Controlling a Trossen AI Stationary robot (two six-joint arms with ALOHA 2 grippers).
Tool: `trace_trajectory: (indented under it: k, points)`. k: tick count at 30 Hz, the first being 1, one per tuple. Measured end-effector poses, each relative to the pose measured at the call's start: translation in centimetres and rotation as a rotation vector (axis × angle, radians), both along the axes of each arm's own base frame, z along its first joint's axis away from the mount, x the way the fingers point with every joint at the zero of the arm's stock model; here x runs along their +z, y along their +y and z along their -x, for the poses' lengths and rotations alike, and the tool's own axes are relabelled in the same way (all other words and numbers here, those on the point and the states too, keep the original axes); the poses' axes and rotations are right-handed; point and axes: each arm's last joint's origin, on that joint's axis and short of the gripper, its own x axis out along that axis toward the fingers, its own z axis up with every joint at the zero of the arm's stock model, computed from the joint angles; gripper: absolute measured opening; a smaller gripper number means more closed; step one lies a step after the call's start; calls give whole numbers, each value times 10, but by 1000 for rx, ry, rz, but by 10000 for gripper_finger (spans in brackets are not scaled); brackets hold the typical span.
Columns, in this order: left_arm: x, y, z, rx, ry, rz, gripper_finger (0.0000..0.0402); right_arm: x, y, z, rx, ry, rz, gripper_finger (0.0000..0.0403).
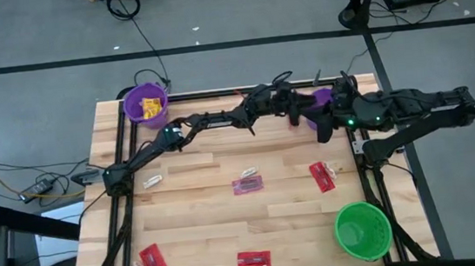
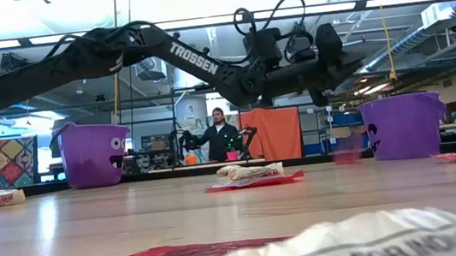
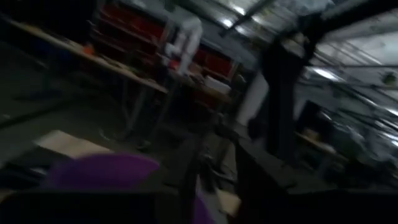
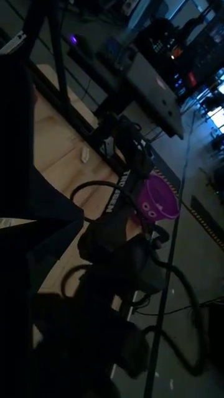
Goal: Sort candy by brand, put in halloween buckets
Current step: Put the red candy into the right purple bucket
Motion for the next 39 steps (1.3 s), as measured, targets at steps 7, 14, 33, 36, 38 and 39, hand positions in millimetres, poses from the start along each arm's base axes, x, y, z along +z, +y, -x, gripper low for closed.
trace_trajectory:
  k: [7,14,33,36,38,39]
  points:
    - [0,-4,0,-104,19,40,140,-1,-3,-2,13,9,-6,14]
    - [0,27,14,-318,109,223,139,-1,-1,-3,33,9,-10,14]
    - [54,53,53,-336,406,50,6,-17,-16,6,-75,205,12,16]
    - [60,60,68,-290,513,-1,8,-22,-20,9,-111,258,-20,19]
    - [63,65,80,-288,577,-25,5,-25,-23,9,-125,287,-28,24]
    - [65,68,86,-288,604,-33,4,-26,-25,8,-126,304,-29,26]
